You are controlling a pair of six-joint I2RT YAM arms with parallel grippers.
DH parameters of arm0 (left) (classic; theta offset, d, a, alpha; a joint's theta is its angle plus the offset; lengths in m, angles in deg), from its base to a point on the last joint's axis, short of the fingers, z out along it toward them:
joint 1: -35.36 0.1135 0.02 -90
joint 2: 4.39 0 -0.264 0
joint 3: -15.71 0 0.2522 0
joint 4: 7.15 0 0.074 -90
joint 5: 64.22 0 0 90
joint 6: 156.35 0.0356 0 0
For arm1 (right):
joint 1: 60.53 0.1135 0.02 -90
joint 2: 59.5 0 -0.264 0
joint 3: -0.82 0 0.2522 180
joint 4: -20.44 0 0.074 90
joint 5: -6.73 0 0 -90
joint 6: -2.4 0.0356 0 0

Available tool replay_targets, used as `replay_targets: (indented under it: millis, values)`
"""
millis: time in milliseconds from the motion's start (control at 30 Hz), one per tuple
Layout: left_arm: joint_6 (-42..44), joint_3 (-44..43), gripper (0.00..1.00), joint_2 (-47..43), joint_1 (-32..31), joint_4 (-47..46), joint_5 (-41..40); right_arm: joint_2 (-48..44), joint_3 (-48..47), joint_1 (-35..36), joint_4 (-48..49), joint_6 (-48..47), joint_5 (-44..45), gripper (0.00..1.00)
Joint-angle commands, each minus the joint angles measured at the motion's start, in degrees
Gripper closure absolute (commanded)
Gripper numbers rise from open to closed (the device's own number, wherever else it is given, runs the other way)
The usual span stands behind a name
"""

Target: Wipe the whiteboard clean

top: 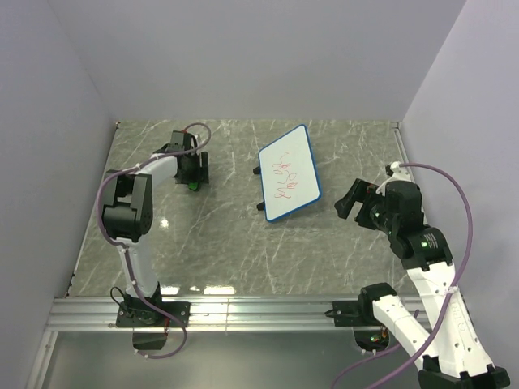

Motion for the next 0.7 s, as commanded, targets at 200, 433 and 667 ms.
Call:
replay_targets:
  millis: [200,433,667]
  values:
    - [-4.0,-6.9,0.59,5.1,-0.8,3.8,-3.4,1.7,-0.9,0.4,4.7,-3.3,-0.5,0.0]
    - [-5.5,-8.0,1.0,5.1,-2.4,6.7,-3.4,9.8,-7.5,0.3,11.5,-3.2,-6.6,0.01]
    - [-10.0,-13.9,1.0,-1.6,-6.7,11.0,-1.0,27.1,-18.5,0.2,16.0,-2.8,-13.4,0.05]
